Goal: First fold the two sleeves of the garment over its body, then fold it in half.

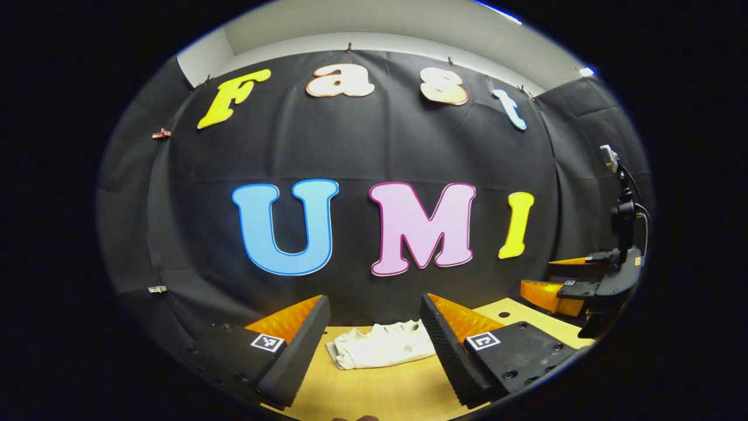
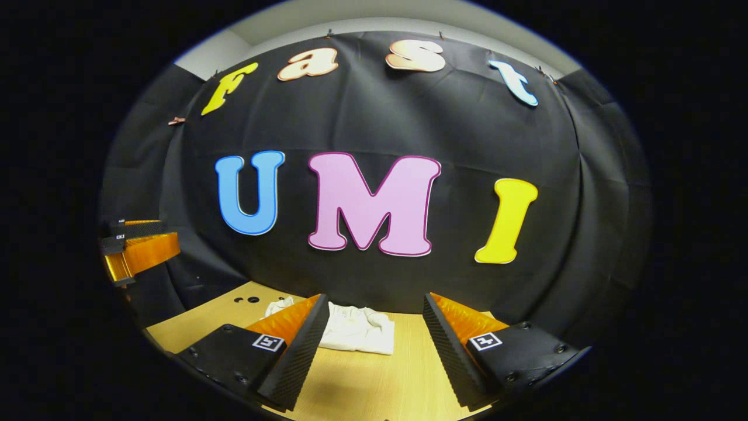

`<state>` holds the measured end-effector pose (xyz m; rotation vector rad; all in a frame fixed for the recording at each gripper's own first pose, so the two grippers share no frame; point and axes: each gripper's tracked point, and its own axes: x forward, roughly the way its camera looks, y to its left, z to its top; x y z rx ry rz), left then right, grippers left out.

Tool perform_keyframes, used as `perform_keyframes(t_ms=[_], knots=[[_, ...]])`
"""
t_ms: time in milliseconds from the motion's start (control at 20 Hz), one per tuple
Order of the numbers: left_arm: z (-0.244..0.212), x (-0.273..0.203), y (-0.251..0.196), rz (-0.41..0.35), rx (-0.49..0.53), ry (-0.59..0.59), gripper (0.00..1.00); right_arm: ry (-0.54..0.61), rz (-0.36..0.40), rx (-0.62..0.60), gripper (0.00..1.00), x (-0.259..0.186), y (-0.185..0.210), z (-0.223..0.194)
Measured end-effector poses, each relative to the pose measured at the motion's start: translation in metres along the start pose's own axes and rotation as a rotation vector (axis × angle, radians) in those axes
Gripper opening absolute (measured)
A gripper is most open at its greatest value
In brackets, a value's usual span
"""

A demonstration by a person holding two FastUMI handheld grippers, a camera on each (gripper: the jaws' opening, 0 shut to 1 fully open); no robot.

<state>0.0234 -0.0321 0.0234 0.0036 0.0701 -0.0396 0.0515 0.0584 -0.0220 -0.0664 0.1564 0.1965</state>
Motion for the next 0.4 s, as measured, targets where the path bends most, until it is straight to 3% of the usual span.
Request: perform_keyframes(t_ms=[150,400], knots=[[0.012,-0.043,0.002,0.004,-0.004,-0.081,0.98,0.000,0.030,0.005,0.98,-0.046,0.020,-0.003],[0.004,-0.088,0.003,-0.015,-0.020,-0.086,0.99,-0.017,0.025,0.034,0.97,-0.102,0.037,-0.005]])
